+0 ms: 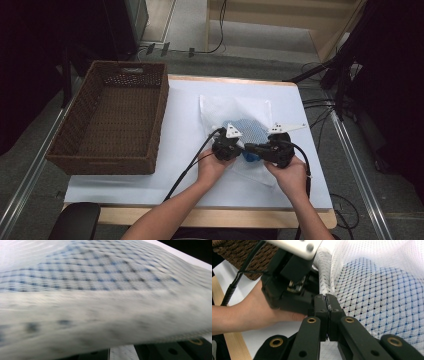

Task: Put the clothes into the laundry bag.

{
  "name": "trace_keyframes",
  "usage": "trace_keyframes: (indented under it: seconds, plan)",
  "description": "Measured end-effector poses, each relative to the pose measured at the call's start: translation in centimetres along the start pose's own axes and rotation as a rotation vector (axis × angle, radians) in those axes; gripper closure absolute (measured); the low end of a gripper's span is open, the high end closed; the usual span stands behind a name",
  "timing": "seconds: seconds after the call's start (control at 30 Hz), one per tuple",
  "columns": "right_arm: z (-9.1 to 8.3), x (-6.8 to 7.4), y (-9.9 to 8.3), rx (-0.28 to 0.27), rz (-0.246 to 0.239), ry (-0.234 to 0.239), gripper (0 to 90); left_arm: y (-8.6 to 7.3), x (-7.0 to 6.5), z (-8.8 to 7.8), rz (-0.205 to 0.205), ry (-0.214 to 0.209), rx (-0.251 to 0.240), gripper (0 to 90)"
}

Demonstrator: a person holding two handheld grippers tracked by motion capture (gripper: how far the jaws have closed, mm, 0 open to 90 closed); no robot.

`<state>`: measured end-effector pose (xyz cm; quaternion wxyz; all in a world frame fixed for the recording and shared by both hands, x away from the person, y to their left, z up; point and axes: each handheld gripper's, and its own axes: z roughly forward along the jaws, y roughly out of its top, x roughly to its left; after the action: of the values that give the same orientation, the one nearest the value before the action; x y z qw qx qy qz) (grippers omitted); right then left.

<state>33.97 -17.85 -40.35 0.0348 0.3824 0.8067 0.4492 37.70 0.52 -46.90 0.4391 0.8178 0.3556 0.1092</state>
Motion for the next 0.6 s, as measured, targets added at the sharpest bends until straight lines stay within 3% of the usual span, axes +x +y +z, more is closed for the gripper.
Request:
trace_keyframes:
  seconds: [0.17, 0.27, 0.37, 0.6]
  plan:
    - [0.0, -0.2, -0.1, 0.005, 0.004, -0.004, 90.0, -0.1, 1.2, -0.1, -0.025, 0.068, -0.014, 85.6]
    - [0.0, -0.1, -0.1, 0.009, 0.004, -0.002, 90.0, -0.2, 1.7, 0.1, -0.045, 0.083, -0.006, 84.9]
    - [0.2, -0.1, -0.2, 0.015, 0.007, -0.001, 90.0, -0.3, 2.2, 0.5, -0.056, 0.066, 0.021, 83.8]
    - [0.2, -0.1, -0.1, 0.012, 0.003, -0.006, 90.0, -0.3, 2.3, 0.1, -0.069, 0.019, 0.026, 80.5]
